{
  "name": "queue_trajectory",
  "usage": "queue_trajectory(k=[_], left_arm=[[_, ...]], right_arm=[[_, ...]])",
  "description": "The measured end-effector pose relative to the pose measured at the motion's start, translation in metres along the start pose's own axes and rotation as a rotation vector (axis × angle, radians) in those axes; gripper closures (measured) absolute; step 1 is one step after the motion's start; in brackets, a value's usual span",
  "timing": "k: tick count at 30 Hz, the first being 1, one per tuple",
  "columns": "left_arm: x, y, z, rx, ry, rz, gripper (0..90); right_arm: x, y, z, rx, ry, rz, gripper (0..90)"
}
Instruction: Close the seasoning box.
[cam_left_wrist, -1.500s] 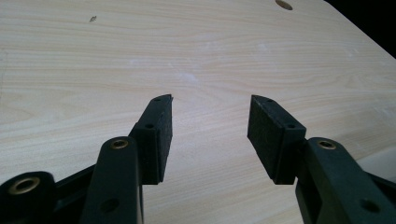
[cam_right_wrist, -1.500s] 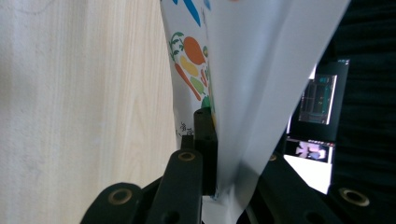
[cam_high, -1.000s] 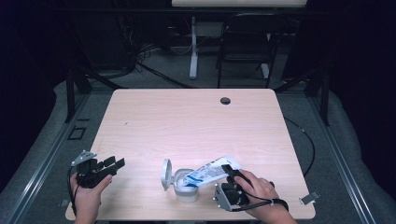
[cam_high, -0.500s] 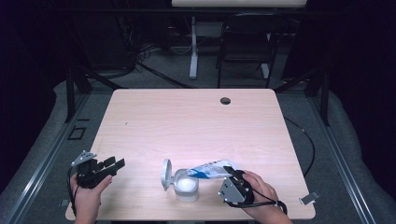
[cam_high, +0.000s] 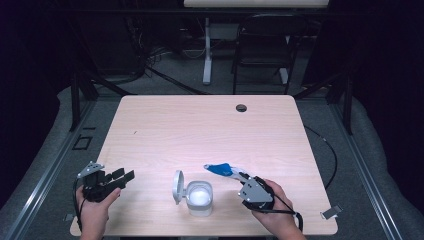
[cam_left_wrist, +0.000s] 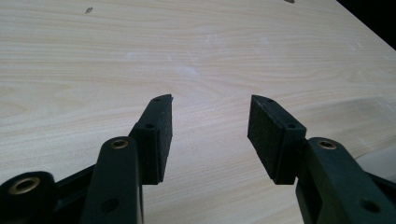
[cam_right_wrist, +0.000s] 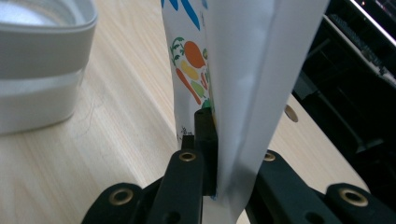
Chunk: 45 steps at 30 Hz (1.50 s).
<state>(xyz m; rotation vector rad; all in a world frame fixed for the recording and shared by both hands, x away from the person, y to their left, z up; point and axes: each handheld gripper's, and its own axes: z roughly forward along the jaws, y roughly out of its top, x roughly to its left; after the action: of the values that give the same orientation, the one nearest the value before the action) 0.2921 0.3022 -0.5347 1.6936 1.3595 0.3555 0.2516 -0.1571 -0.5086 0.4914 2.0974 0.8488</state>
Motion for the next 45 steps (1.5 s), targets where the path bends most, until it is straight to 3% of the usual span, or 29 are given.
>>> queue_trajectory(k=[4, 9, 12, 21, 28, 34, 40, 45], left_arm=[[0.000, 0.000, 0.001, 0.000, 0.002, 0.000, 50.6], [0.000, -0.001, 0.002, 0.001, 0.002, -0.005, 50.6], [0.000, -0.001, 0.002, 0.003, 0.003, -0.006, 50.6], [-0.002, -0.001, 0.001, 0.003, 0.001, 0.006, 50.6], [-0.005, -0.002, 0.003, 0.012, 0.000, 0.017, 50.6], [-0.007, -0.002, 0.005, 0.026, -0.007, 0.029, 50.6], [-0.008, -0.003, 0.005, 0.027, -0.009, 0.031, 50.6], [-0.009, -0.003, 0.006, 0.024, -0.008, 0.030, 50.6]], right_arm=[[-0.005, -0.005, 0.003, -0.030, -0.003, 0.097, 87.3], [-0.007, -0.011, 0.007, -0.035, -0.003, 0.145, 88.7], [-0.012, -0.021, 0.012, -0.039, -0.012, 0.224, 88.8], [-0.023, -0.046, 0.027, 0.012, -0.050, 0.359, 88.8], [-0.021, -0.055, 0.037, 0.050, -0.055, 0.397, 88.2], [-0.021, -0.059, 0.042, 0.084, -0.060, 0.382, 86.6], [-0.023, -0.062, 0.041, 0.086, -0.054, 0.410, 83.3], [-0.021, -0.062, 0.042, 0.095, -0.045, 0.388, 78.5]])
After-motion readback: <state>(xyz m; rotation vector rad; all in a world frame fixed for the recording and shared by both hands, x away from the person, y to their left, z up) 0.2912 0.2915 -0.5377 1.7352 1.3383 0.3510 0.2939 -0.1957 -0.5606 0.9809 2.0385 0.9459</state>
